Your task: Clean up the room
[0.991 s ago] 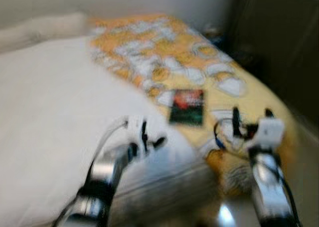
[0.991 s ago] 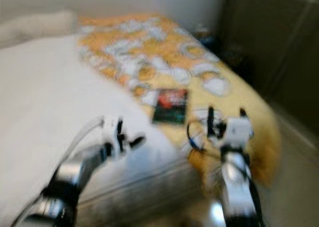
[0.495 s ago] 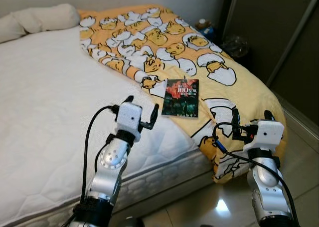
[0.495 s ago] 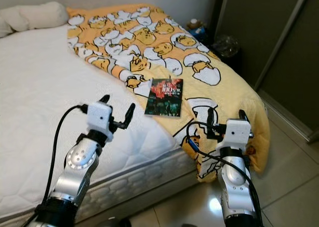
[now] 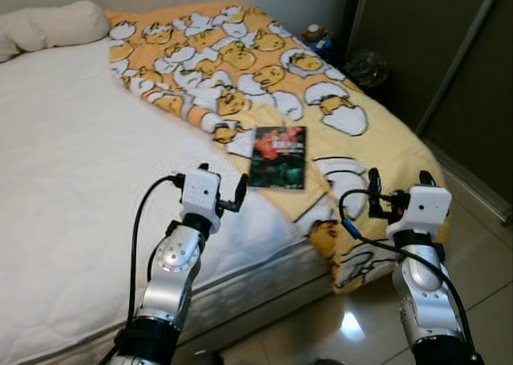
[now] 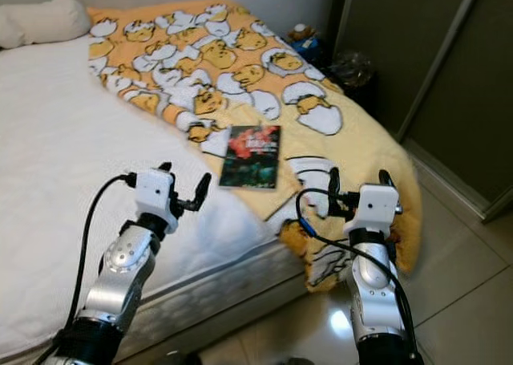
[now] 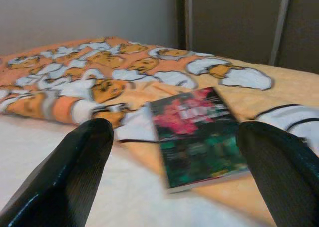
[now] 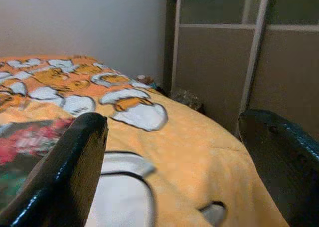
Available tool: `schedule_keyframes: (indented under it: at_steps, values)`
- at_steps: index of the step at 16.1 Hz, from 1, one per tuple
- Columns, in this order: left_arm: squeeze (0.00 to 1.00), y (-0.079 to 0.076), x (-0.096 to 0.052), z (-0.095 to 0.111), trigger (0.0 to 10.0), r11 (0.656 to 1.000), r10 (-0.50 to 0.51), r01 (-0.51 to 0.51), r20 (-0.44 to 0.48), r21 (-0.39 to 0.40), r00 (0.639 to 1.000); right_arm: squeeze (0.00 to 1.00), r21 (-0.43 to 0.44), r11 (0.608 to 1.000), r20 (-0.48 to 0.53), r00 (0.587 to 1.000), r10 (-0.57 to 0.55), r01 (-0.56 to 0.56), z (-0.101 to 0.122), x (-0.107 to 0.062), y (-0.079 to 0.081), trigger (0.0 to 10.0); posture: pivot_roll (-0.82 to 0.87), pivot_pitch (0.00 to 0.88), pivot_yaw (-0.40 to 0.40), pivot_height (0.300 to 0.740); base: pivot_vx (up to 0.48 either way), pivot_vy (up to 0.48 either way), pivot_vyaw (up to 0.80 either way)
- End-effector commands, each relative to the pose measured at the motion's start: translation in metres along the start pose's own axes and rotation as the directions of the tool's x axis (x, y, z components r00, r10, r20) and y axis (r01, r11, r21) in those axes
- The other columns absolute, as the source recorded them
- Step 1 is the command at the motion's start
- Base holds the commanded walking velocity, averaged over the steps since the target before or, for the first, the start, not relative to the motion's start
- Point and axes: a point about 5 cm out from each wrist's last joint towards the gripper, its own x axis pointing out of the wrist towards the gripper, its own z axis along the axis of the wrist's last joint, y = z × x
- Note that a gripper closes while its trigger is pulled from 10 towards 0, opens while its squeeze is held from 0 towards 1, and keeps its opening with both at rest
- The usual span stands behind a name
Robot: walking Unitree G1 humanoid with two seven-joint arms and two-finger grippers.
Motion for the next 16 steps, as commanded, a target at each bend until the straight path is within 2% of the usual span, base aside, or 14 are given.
schedule_keyframes:
  at_steps: [1, 3, 8, 9, 12, 14, 16]
  values:
    - [0.0, -0.007, 0.002, -0.002, 10.0, 1.0, -0.016, 0.016, -0.017, 0.012, 1.0, 0.0, -0.005, 1.0, -0.026, 1.0, -0.008, 0.008, -0.004, 0.001, -0.005, 10.0, -0.07, 0.006, 0.04, 0.74, 0.0, -0.48, 0.0]
    - [0.0, -0.01, 0.006, -0.004, 10.0, 0.999, -0.017, 0.019, -0.047, 0.032, 0.999, 0.0, -0.006, 1.0, -0.034, 0.999, -0.003, 0.003, -0.004, 0.002, -0.004, 10.0, -0.07, 0.003, 0.036, 0.74, 0.0, -0.48, 0.77]
    - [0.0, -0.01, 0.012, -0.01, 10.0, 0.999, 0.021, -0.017, -0.109, 0.031, 0.994, 0.0, -0.002, 1.0, -0.039, 0.999, 0.0, -0.001, -0.005, 0.004, -0.004, 10.0, -0.07, 0.011, 0.033, 0.74, 0.0, 0.0, 0.74]
    - [0.0, -0.001, 0.013, -0.008, 10.0, 0.996, 0.089, -0.087, -0.095, 0.018, 0.991, 0.0, 0.014, 1.0, -0.033, 0.999, 0.015, -0.014, -0.004, 0.004, -0.001, 10.0, -0.07, 0.015, 0.033, 0.74, 0.0, 0.0, 0.68]
    - [0.0, 0.012, 0.018, -0.004, 10.0, 0.982, 0.186, -0.188, -0.085, -0.006, 0.979, 0.0, 0.021, 0.999, -0.021, 0.999, 0.044, -0.044, -0.003, 0.004, 0.006, 10.0, -0.07, 0.018, 0.033, 0.74, 0.0, 0.0, 0.66]
    - [0.0, 0.007, 0.02, -0.004, 10.0, 0.984, 0.174, -0.176, -0.097, -0.015, 0.98, 0.0, 0.01, 0.998, -0.014, 0.998, 0.061, -0.061, -0.002, 0.006, 0.009, 10.0, -0.07, 0.021, 0.024, 0.74, 0.0, 0.0, 0.64]
    - [0.0, 0.002, 0.019, -0.004, 10.0, 0.989, 0.145, -0.145, -0.093, 0.009, 0.985, 0.0, 0.02, 0.998, -0.018, 0.998, 0.054, -0.053, -0.002, 0.007, 0.008, 10.0, -0.07, 0.023, 0.024, 0.74, 0.0, 0.0, 0.0]
